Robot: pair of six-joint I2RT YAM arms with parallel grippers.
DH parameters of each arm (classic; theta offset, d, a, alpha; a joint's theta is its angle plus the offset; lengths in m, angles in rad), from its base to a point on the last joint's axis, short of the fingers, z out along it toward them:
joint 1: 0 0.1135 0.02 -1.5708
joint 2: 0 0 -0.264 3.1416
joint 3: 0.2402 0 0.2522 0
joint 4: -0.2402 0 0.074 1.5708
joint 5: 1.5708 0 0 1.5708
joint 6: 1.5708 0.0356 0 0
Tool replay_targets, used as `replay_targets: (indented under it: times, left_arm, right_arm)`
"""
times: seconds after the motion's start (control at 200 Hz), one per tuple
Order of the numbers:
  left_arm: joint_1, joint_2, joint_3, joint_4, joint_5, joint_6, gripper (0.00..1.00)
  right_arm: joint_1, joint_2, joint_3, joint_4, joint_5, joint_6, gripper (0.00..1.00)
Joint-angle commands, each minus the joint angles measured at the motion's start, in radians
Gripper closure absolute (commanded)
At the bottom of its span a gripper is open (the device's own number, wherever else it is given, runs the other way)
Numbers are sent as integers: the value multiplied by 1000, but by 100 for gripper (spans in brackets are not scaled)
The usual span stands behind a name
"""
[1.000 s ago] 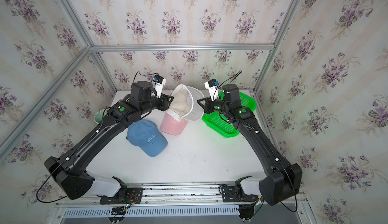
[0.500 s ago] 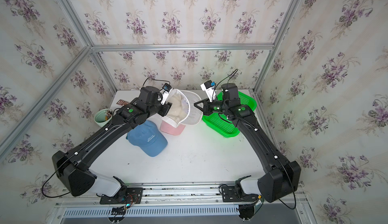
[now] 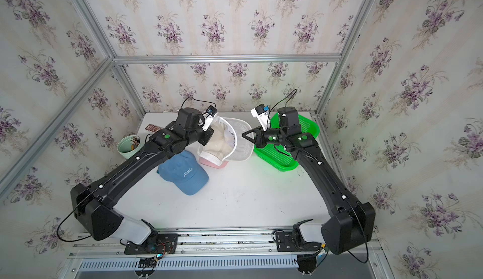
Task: Turn the baseball cap inside out
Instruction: Turn over the baseball cap.
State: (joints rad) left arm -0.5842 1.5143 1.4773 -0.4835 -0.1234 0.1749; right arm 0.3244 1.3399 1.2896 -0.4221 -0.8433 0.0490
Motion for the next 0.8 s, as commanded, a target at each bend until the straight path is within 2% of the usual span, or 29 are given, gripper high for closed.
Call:
replay_targets:
  times: [0.0, 0.145, 0.36, 0.47, 0.744, 0.794]
  left_arm:
    - [0, -18, -1, -1, 13, -8, 100]
    - [-4, -33, 30, -59, 44, -25, 100]
    - [-13, -10, 110, -216, 51, -125, 100]
    - [-15, 6, 142, -272, 69, -169, 100]
    - [-18, 65, 257, -365, 146, -304, 100]
    - [-19, 74, 271, -368, 155, -332, 100]
  right_arm:
    - [-8, -2, -6, 29, -27, -10, 100]
    - [-13, 7, -9, 9, 21, -23, 100]
    - [-21, 24, -22, 17, 118, -29, 83]
    - [-27, 47, -15, 26, 211, -20, 75]
    - [-27, 53, -46, 76, 284, 8, 67]
    - [-27, 38, -72, 104, 274, 15, 70]
